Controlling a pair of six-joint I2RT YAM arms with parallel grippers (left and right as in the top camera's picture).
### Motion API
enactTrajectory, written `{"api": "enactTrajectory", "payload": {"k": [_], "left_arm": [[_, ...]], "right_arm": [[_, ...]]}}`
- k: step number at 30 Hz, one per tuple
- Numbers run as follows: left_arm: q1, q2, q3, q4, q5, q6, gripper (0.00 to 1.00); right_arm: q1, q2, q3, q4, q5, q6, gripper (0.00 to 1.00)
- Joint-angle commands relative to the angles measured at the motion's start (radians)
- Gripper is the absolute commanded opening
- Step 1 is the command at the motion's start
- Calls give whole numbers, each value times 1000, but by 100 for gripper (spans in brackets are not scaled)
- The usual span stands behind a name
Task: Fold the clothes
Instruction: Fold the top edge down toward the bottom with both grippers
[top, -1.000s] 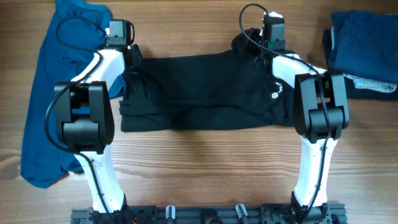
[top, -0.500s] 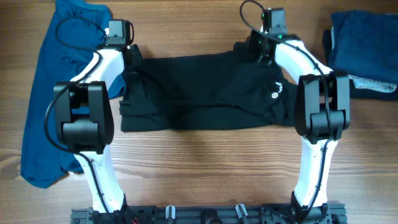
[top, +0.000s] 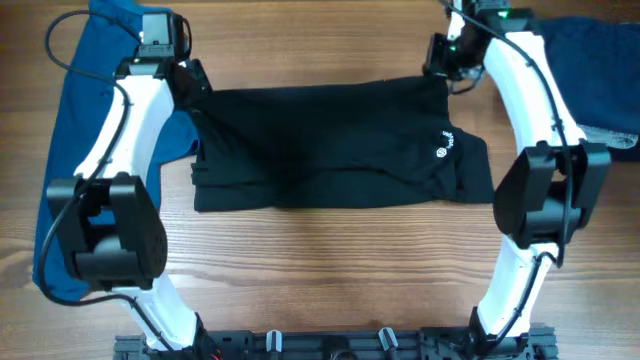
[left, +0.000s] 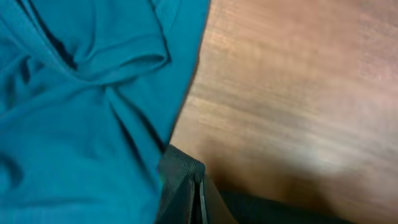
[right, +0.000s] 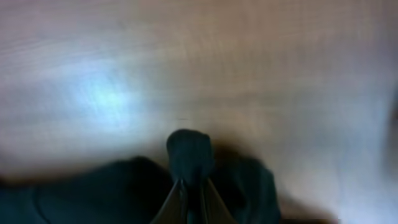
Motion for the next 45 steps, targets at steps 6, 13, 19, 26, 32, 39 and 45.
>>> {"api": "enactTrajectory", "payload": {"k": [6,13,19,26,32,39,45], "left_arm": [[2,-25,10,-206,6,-9,4],[2,-25,10,-344,10,-9,4],[2,-25,8,-385,9,-8,4],[2,-24,6,-406,9,-8,4],[2,-24,6,-406,9,-7,77],[2,-46,7,-365,9,-7,92],[1,-225,7,-300,33,-28,93]], "right_arm": [[-21,-101,13,-263,-26,-79,4],[-23,-101,4,-420,17,-78,4],[-23,-101,-35,-494,40,-76,4],[-24,-101,-246,-409,43,-49,4],[-59,-101,-276,-360,85,-23,67],[-135,-112,-169,-348,-42,-111,62],[-100,-149,-145,-334,-128,-129,4]]}}
